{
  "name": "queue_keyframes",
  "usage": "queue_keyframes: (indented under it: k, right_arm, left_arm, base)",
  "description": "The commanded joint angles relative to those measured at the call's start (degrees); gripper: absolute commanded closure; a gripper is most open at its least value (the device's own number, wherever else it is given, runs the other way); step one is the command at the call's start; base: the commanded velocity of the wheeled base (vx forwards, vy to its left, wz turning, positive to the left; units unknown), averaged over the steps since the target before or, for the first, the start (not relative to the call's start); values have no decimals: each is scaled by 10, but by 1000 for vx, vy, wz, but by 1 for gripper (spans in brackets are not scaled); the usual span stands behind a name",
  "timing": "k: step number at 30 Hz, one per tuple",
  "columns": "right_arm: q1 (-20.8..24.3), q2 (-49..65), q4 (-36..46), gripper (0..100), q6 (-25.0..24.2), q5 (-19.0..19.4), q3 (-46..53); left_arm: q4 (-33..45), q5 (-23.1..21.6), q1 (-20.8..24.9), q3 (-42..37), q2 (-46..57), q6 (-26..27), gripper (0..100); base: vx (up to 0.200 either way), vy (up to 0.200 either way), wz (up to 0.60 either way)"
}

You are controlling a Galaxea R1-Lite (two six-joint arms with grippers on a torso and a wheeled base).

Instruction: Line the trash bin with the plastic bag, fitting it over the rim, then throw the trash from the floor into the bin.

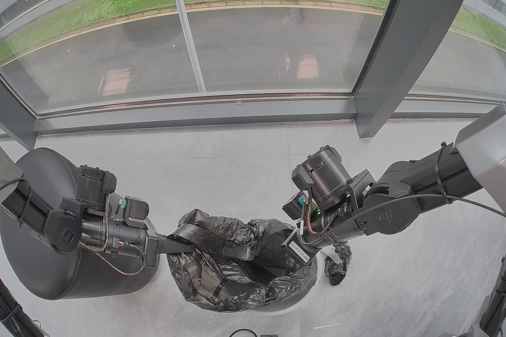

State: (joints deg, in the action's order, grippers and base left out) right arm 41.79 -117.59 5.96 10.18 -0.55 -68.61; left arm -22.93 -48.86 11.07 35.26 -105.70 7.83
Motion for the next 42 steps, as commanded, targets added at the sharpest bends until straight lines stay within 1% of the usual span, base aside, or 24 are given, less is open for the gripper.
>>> queue_keyframes:
  k: [1, 7, 9, 13, 16, 19, 23, 27, 32, 34, 38, 39, 42]
  right_arm:
    - [-6, -35, -16, 100, -1, -1, 1]
    - [-14, -62, -66, 100, -2, -2, 1]
    - [-17, -71, -82, 100, -10, -1, 1]
    - [-29, -87, -112, 100, -19, -1, 1]
    - [-39, -90, -118, 100, -20, 0, 2]
    - [-47, -91, -121, 100, -20, 0, 2]
    - [-52, -94, -155, 100, -21, -2, 5]
    - [-53, -93, -168, 100, -21, -2, 19]
    - [-49, -82, -170, 100, -20, -2, 60]
    - [-48, -69, -191, 100, -20, -2, 95]
    - [-49, -46, -266, 100, -20, -2, 173]
    - [-49, -46, -266, 100, -20, -2, 173]
    - [-50, -27, -323, 100, -22, -4, 245]
  left_arm:
    - [-1, 0, -10, 18, -34, 0, 100]
    - [0, 2, -10, 51, -57, -4, 100]
    - [0, 3, -10, 57, -65, -4, 100]
    - [-1, 3, -10, 60, -81, -4, 100]
    - [-2, 3, -5, 60, -90, -4, 100]
    - [-21, 4, -3, 61, -101, -4, 100]
    - [-55, 5, -3, 66, -118, -17, 100]
    - [-60, 6, -3, 65, -128, -22, 100]
    - [-61, 5, 1, 45, -130, -22, 100]
    - [-61, 5, 7, 26, -127, -22, 100]
    - [-62, 5, 22, -10, -118, -21, 100]
    - [-62, 5, 22, -10, -118, -21, 100]
    - [-68, 3, 49, -45, -112, -21, 100]
  base:
    - [0, 0, 0]
    - [0, 0, 0]
    - [0, 0, 0]
    - [0, 0, 0]
    - [0, 0, 0]
    - [0, 0, 0]
    - [0, 0, 0]
    - [0, 0, 0]
    - [0, 0, 0]
    - [0, 0, 0]
    - [0, 0, 0]
    - [0, 0, 0]
    - [0, 0, 0]
